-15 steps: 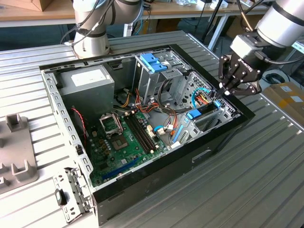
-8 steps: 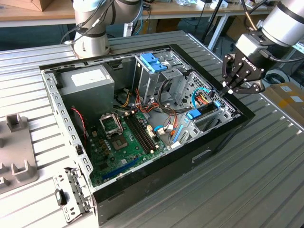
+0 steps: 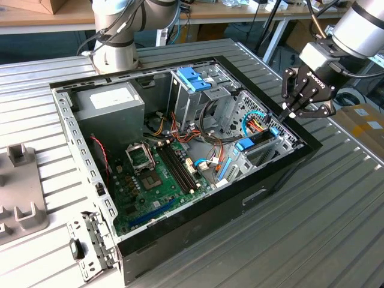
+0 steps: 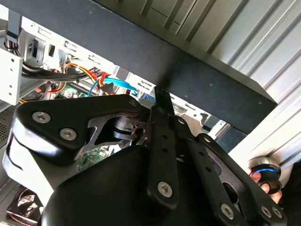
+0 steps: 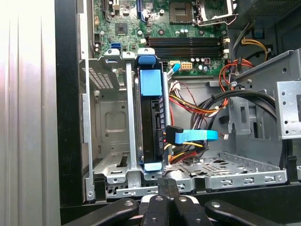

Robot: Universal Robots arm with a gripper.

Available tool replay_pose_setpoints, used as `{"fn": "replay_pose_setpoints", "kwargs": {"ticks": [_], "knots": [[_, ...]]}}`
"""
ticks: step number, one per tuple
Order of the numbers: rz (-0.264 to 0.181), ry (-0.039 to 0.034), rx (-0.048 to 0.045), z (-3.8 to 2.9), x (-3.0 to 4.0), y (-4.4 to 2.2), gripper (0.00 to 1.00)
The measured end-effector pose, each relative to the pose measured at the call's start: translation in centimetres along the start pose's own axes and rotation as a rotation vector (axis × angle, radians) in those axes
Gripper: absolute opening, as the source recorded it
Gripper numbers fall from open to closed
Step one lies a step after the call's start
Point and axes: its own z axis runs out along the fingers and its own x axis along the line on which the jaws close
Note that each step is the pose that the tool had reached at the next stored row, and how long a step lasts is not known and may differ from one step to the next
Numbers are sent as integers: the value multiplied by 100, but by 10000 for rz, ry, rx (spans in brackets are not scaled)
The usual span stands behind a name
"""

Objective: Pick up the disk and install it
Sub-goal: 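Insert the second disk wire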

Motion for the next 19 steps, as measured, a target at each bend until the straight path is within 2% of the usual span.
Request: {"fn": "replay_pose_setpoints", "kwargs": {"ticks": [8,9,10,11,12,14,15,17,19], "knots": [[0,0,0,0,0,-2,11],[0,0,0,0,0,-2,17],[0,0,0,0,0,-3,17],[0,0,-1,0,0,-3,29],[0,0,0,0,0,-3,36],[0,0,0,0,0,-4,36],[0,-1,0,0,0,-4,42],[-1,-1,0,-4,0,-4,42],[-2,-1,2,-41,-4,1,42]]}}
